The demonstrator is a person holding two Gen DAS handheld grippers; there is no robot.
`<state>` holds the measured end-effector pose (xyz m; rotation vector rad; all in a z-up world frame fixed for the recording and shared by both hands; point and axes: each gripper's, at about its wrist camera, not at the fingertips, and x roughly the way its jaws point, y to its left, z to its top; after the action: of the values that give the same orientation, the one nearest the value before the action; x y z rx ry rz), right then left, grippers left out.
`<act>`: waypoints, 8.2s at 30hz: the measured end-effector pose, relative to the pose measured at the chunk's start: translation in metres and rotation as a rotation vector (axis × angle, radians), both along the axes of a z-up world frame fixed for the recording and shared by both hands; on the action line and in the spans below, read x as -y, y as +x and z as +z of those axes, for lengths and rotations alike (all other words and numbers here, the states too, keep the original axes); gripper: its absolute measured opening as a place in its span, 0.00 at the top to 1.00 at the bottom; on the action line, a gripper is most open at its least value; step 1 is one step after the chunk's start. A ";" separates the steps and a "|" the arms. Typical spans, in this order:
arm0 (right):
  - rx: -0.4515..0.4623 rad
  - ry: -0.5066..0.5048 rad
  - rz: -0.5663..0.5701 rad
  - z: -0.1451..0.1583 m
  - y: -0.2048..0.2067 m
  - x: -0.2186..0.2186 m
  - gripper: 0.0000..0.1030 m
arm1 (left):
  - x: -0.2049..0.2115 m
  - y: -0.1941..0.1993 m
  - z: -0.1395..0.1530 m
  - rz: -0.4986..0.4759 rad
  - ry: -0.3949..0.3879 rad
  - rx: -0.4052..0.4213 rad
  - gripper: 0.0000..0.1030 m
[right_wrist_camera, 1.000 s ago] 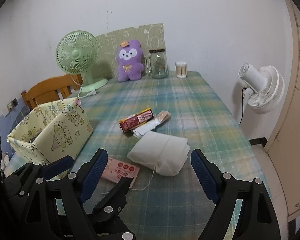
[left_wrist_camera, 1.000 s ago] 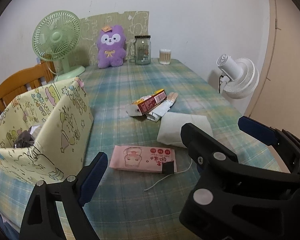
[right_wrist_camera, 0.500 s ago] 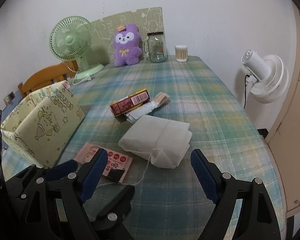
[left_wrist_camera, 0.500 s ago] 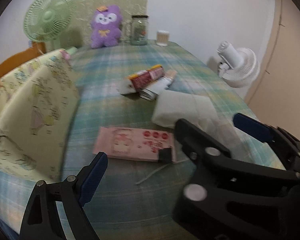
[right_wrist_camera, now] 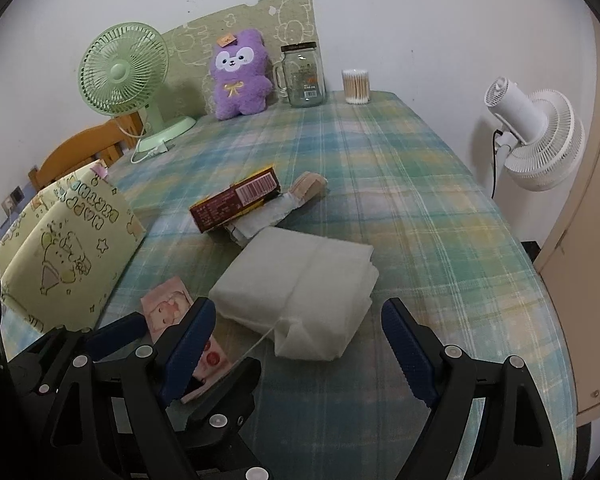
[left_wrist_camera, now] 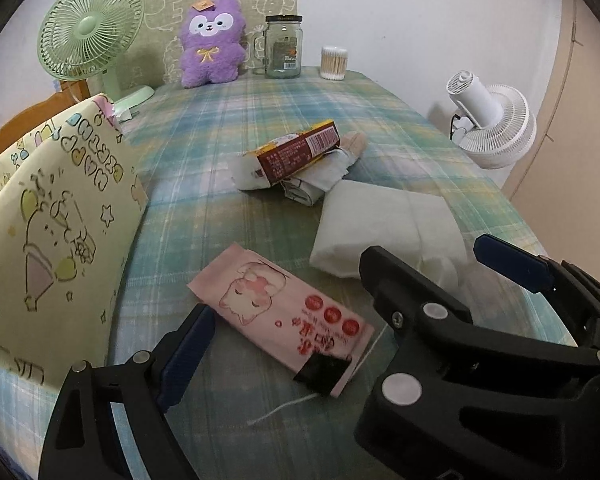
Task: Organize soft objects
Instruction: 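Grasp the pink wet-wipes pack with the left gripper while the right grasps the white cloth, then carry the pink wipes pack and white cloth over the yellow box, then open the left gripper to drop the pink wipes pack into the box, then open the right gripper to drop the white cloth into the box, then move both tools toward the cartoon tissue box and beige rolled sock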
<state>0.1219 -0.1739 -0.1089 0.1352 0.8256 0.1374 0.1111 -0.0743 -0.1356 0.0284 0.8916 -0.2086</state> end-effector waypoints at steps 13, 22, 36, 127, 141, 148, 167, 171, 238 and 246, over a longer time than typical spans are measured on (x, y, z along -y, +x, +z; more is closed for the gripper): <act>-0.022 -0.012 0.020 -0.006 0.016 -0.009 0.15 | 0.000 0.007 0.001 -0.018 0.048 0.023 0.37; -0.039 -0.014 0.011 -0.010 0.028 -0.012 0.15 | -0.014 0.013 0.003 0.012 0.052 0.010 0.43; -0.070 0.001 -0.024 -0.014 0.038 -0.002 0.60 | -0.004 0.025 0.003 0.023 0.083 0.022 0.36; 0.282 -0.006 0.043 0.153 -0.006 -0.102 0.73 | -0.103 -0.020 0.144 0.137 0.009 0.321 0.62; 0.254 -0.025 0.132 0.143 0.023 -0.162 0.73 | -0.158 0.000 0.132 0.206 0.013 0.308 0.62; 0.235 -0.030 0.149 0.134 0.031 -0.182 0.73 | -0.179 0.009 0.121 0.213 0.023 0.281 0.61; 0.146 -0.048 0.215 0.100 0.041 -0.230 0.73 | -0.219 0.020 0.086 0.252 0.060 0.172 0.35; 0.128 -0.047 0.225 0.095 0.038 -0.232 0.73 | -0.221 0.018 0.082 0.257 0.085 0.156 0.31; 0.208 0.000 0.122 0.145 -0.011 -0.073 0.12 | -0.072 -0.027 0.141 0.115 0.031 0.269 0.01; 0.200 -0.009 0.095 0.133 -0.005 -0.051 0.12 | -0.053 -0.019 0.131 0.105 0.035 0.260 0.02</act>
<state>0.1166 -0.1228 0.0244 0.0726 0.6328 0.2332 0.0917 -0.0211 -0.0043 0.0406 0.6354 -0.0884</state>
